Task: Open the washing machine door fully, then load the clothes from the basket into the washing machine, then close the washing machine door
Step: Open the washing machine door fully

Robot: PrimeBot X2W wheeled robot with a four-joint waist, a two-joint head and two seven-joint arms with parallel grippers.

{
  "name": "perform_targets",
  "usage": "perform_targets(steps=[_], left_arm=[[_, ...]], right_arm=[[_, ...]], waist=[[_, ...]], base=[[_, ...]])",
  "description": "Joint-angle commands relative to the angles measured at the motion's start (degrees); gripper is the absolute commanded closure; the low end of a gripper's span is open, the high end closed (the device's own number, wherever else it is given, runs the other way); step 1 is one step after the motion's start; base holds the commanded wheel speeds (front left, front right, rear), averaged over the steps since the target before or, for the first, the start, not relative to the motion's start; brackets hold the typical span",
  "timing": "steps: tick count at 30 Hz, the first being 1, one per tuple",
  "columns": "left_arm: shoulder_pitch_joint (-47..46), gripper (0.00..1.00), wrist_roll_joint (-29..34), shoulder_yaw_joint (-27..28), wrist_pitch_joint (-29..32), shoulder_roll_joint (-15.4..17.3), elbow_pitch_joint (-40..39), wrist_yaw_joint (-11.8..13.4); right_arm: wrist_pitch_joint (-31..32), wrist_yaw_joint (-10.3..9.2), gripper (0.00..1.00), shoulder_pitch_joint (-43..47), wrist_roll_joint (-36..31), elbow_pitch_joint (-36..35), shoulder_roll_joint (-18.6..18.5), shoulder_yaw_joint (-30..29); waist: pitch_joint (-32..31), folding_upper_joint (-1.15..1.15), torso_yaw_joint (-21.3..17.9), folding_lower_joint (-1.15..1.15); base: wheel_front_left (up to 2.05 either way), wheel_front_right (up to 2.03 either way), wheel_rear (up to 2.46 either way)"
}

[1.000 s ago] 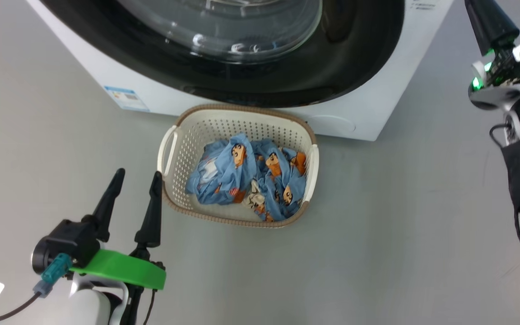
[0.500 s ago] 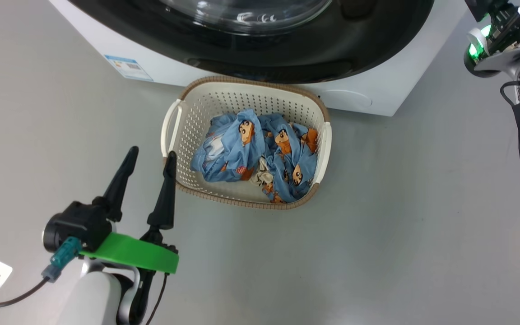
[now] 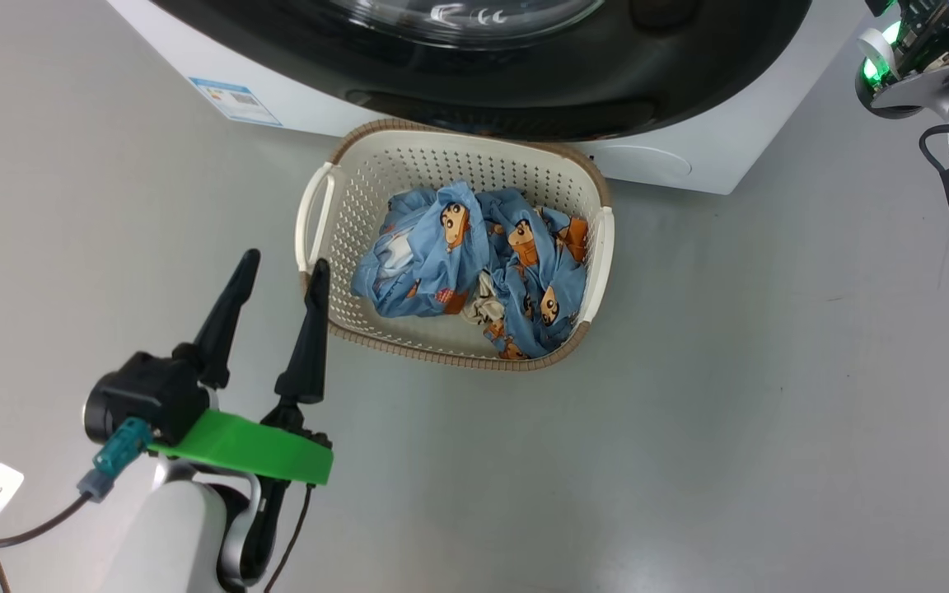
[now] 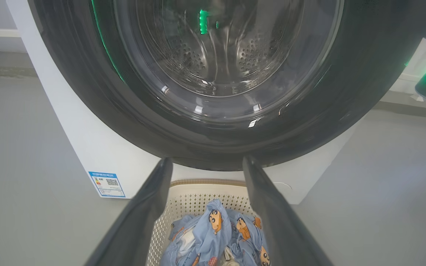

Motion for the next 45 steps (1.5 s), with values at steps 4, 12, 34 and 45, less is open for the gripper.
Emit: perform_targets(steps=[4, 12, 34, 45], left_arm=[[-0.8, 0.0, -0.3, 1.9, -0.4, 1.2, -1.1, -0.1], [0.0, 0.0, -0.1, 2.4, -0.4, 1.7, -0.1, -0.1], [6.3, 0.0, 1.5, 4.3, -0.4, 2.2, 0.4, -0.1], [9.1, 0.0, 1.9, 5.1, -0.4, 1.6, -0.1, -0.1]], right_arm=[[1.5, 0.09, 1.0, 0.5, -1.3, -2.5, 1.9, 1.9], [3.3, 0.09, 1.0, 4.5, -2.4, -3.9, 2.8, 3.7], [9.8, 0.09, 1.0, 18.4, -2.5, -11.8, 5.3, 8.1], [12.1, 0.09, 1.0, 23.4, -2.9, -16.9, 7.1, 10.8]], waist=[[-0.5, 0.0, -0.1, 0.0], [-3.0, 0.0, -0.9, 0.0], [-11.8, 0.0, -3.8, 0.0], [-14.5, 0.0, -3.7, 0.0]], base=[[0.0, 0.0, 0.0], [0.0, 0.0, 0.0], [0.0, 0.0, 0.0], [0.0, 0.0, 0.0]])
